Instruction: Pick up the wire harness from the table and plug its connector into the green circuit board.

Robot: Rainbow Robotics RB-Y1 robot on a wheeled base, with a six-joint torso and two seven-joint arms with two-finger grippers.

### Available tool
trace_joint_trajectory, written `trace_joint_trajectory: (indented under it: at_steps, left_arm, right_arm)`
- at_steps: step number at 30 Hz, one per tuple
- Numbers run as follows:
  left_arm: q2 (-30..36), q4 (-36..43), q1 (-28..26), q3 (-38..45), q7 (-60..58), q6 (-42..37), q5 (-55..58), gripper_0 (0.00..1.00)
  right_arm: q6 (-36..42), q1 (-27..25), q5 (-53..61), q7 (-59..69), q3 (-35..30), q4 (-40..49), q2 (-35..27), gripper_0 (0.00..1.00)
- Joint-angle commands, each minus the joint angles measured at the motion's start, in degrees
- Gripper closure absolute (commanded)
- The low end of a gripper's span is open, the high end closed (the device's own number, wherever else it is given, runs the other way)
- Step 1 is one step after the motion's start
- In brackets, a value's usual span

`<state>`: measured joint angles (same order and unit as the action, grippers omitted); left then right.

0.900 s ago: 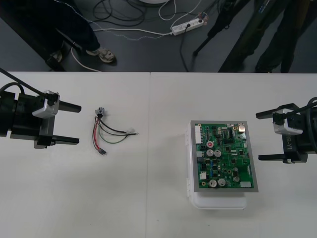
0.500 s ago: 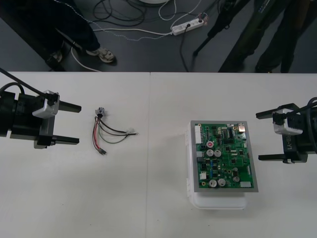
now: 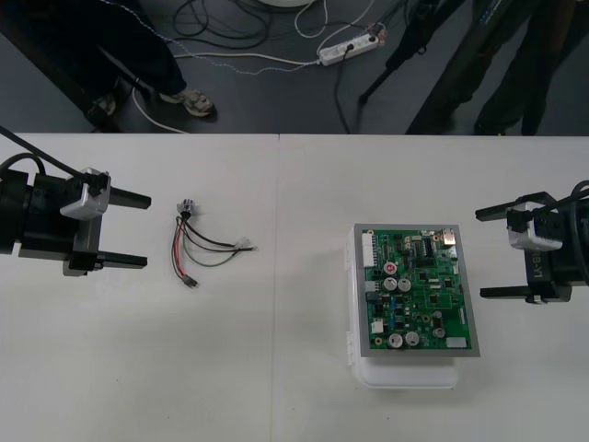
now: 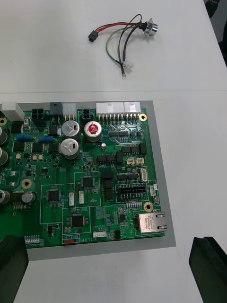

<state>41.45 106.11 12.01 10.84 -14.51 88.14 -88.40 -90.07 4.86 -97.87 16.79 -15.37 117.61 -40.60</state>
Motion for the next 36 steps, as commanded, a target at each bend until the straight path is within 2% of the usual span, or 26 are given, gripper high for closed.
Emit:
trace_joint_trajectory:
  at_steps: [1, 36]
  left_arm:
    - [-0.7, 1.6, -1.1, 1.7, 3.0, 1.9, -0.3, 0.22]
    - [-0.7, 1.6, -1.1, 1.7, 3.0, 1.9, -0.3, 0.21]
  right_arm:
    - [0.1, -0.6, -0.3, -1.3, 0.6, 0.1, 0.3, 0.0]
    - [0.1, -0.6, -0.3, -1.3, 0.6, 0.1, 0.3, 0.0]
